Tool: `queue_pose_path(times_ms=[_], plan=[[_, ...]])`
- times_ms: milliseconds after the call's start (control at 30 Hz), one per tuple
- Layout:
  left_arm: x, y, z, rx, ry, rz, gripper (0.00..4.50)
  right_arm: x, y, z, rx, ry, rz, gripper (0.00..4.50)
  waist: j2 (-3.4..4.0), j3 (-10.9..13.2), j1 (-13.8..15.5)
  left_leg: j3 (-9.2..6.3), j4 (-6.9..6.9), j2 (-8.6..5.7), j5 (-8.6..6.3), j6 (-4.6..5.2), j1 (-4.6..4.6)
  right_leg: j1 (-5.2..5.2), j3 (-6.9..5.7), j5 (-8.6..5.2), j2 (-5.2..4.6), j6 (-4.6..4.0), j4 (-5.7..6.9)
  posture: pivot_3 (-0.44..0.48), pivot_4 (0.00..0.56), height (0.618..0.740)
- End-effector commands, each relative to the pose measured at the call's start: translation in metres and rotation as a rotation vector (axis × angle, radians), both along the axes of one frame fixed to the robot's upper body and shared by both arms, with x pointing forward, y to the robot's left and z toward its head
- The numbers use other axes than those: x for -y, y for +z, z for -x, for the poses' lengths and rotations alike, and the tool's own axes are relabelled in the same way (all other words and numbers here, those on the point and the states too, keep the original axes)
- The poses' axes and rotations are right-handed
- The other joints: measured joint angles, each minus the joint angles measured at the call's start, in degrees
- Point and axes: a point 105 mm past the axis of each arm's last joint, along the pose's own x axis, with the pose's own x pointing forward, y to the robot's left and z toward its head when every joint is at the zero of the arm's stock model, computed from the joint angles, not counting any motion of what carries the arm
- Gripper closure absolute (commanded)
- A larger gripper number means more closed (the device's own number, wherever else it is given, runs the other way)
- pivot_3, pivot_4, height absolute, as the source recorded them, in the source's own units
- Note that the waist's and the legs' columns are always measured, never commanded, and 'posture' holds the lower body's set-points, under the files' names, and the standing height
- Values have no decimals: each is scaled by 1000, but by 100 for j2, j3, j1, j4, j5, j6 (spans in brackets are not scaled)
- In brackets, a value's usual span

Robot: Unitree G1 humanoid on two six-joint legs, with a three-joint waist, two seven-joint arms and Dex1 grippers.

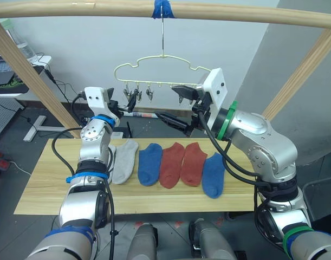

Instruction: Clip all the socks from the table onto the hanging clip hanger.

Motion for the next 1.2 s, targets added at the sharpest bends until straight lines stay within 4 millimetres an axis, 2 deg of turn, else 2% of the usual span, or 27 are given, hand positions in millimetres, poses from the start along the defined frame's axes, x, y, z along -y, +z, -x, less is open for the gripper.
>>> queue_pose_path(times_ms=[33, 633, 833, 1200], plan=[[-7, 15, 3, 55, 24, 12, 32, -3, 12, 10, 62, 24, -15, 0, 0, 1, 0, 0, 0, 0, 0, 0, 0, 0, 0, 0, 0, 0, 0, -53, 217, 740], [11, 13, 15, 35, -100, 73, 32, -2, 10, 10, 63, 17, -5, 0, 0, 3, -1, 0, 0, 0, 0, 0, 0, 0, 0, 0, 0, 0, -1, -56, 219, 740], [-2, 10, 11, 23, -29, 52, 32, -3, 11, 10, 62, 21, -7, 0, 0, 4, -3, 0, 0, 0, 0, 0, 0, 0, 0, 0, 0, 0, -1, -57, 220, 740], [-4, 7, 5, 16, -7, 50, 32, -4, 14, 15, 58, 40, -12, 0, -6, 25, -4, 0, 0, 0, 0, 0, -3, -1, 0, -1, 0, 1, -4, -65, 222, 740]])
